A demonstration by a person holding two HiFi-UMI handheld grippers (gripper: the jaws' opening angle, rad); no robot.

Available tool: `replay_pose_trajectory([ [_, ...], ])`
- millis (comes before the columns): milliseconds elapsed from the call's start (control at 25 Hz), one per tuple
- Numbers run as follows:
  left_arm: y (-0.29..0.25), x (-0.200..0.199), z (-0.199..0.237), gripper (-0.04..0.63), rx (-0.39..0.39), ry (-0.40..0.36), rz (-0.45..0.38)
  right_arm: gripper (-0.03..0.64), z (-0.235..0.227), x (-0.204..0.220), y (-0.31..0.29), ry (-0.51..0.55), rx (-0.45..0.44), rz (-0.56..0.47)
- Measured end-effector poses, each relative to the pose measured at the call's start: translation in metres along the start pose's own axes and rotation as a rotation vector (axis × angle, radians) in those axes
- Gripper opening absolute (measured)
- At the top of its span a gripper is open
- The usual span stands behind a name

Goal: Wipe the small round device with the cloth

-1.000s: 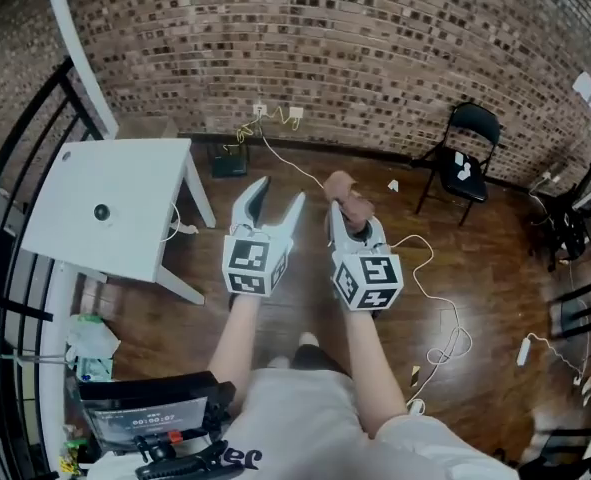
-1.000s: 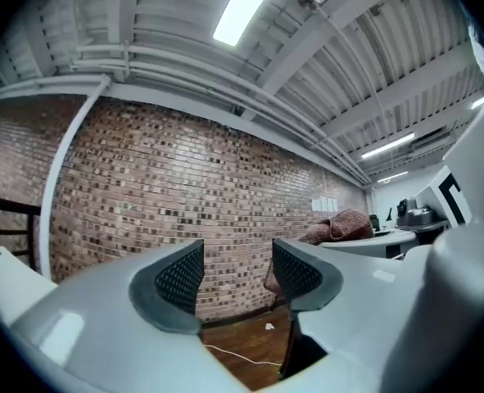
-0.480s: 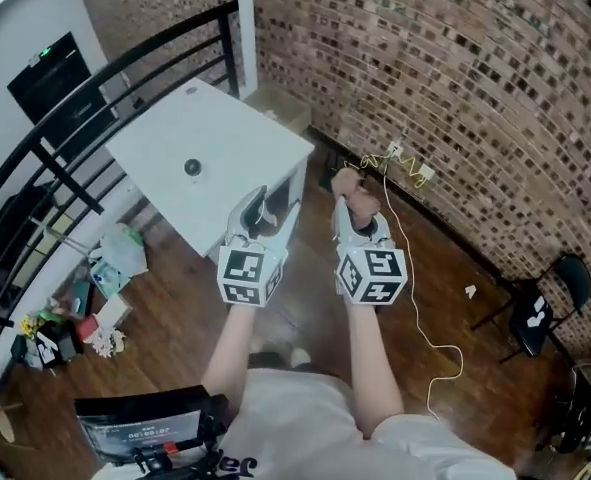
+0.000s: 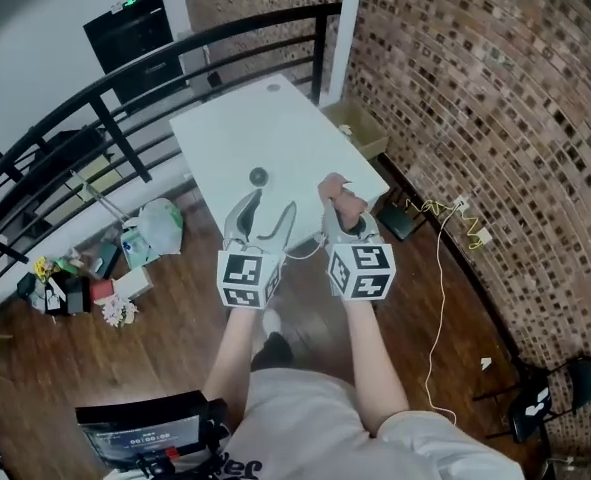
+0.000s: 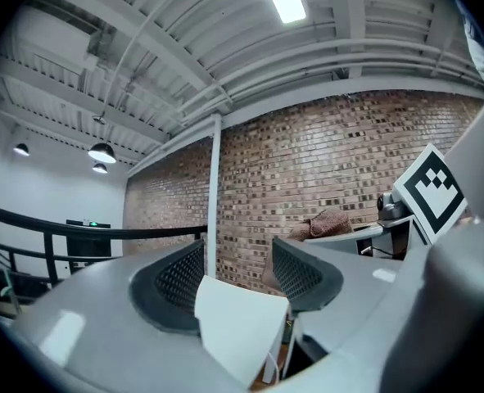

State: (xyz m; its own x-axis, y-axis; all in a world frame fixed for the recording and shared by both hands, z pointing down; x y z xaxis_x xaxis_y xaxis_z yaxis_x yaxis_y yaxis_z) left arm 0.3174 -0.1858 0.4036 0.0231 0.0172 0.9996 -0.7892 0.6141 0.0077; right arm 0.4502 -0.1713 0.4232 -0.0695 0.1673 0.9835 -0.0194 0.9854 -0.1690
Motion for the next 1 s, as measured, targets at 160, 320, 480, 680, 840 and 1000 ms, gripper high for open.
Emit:
replay_pose_trajectory([
  [160, -0.015, -0.008, 0.08, 0.268, -0.07, 0.015, -0.04, 0.025, 0.043, -0.02, -0.069, 0.03, -0.127, -0.022],
  [320, -0.022, -0.011, 0.142, 0.276, -0.099, 0.008, -0.041, 0.025, 0.068, -0.035, -0.116, 0.066, -0.169, -0.051],
  [480, -0.023, 0.027, 0.187, 0.284, -0.133, 0.065, 0.02, 0.025, 0.077, -0.021, -0.157, 0.019, -0.231, 0.021],
  [680, -0.033, 0.102, 0.211, 0.302, -0.161, 0.131, 0.166, 0.025, 0.062, 0.015, -0.199, 0.012, -0.227, 0.108],
  [840, -0.042, 0.159, 0.217, 0.322, -0.156, 0.157, 0.283, 0.025, 0.047, 0.037, -0.228, 0.002, -0.23, 0.151],
  [1000, -0.054, 0.215, 0.216, 0.401, -0.131, 0.192, 0.391, 0.026, 0.037, 0.056, -0.248, 0.021, -0.255, 0.192],
])
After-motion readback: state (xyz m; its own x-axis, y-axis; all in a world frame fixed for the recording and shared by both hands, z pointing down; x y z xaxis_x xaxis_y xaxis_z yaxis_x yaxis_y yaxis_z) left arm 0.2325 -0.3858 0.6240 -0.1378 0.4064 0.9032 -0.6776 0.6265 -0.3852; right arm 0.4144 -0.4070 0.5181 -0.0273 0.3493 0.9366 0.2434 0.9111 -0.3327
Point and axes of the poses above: the fingertips, and each gripper's own axes: y backward along the fingers, z to its left, x out of its underside, the point moved 4 cm from there along y, backward along the fingers, and after that the axes turned 14 degrees about x, right-handed, at the moved point
